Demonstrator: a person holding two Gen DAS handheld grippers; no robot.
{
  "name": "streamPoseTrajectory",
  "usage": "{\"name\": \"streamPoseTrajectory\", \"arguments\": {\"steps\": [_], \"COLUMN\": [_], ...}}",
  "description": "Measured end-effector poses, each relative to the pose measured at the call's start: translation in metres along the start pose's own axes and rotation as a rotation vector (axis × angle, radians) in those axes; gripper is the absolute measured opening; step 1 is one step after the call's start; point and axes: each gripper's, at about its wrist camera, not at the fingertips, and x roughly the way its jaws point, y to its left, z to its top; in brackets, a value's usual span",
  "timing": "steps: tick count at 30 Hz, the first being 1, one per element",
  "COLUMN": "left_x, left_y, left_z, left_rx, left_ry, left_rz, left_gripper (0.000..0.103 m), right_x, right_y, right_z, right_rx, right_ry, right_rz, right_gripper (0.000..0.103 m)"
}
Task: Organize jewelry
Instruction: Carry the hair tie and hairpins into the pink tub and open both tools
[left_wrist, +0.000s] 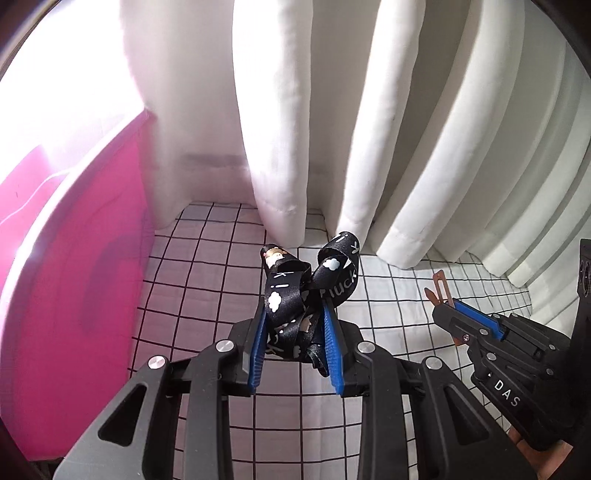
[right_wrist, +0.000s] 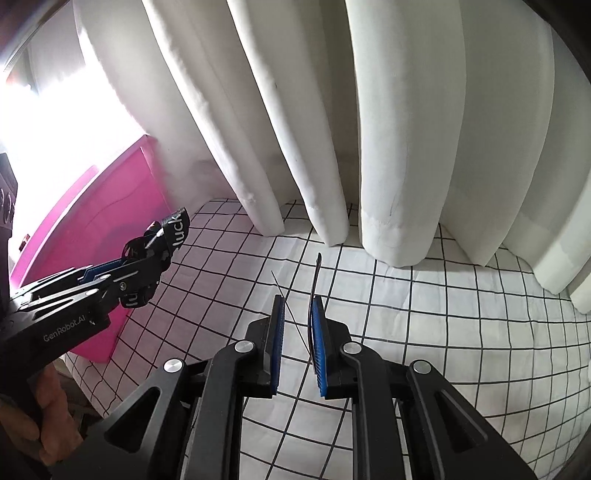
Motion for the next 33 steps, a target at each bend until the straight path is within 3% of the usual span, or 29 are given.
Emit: {"name": "streamPoseTrajectory", "arguments": {"steps": [10,19,26,33], "left_x": [-0.079,-0.134,-0.154,-0.156], "left_y": [0.012,0.076,0.144,0.198], "left_z": [0.032,0.052,0.049,0.03], "left_rx": [-0.008,-0.086,-0.183,-0.263], "left_ry": [-0.161,-0.263,-0.276,-0.225], "left_rz": [0.033,0.175,0.307,0.407], "left_gripper": [0.027,0.027,0.028,0.027], "right_x": [-0.056,-0.068,-0.045,-0.017], "right_y": [0.04,0.122,0.2,0.266], "right_z": [0.041,0.087,0.107,0.105], "right_rx": [-0.088,-0.225,-0.316,-0.389], "right_ry": [-0.127,-0.201,-0.173,-0.108], "right_rz": [0.054,0.194,0.334,0.413], "right_gripper": [0.014,0.014,0.014,0.014]}}
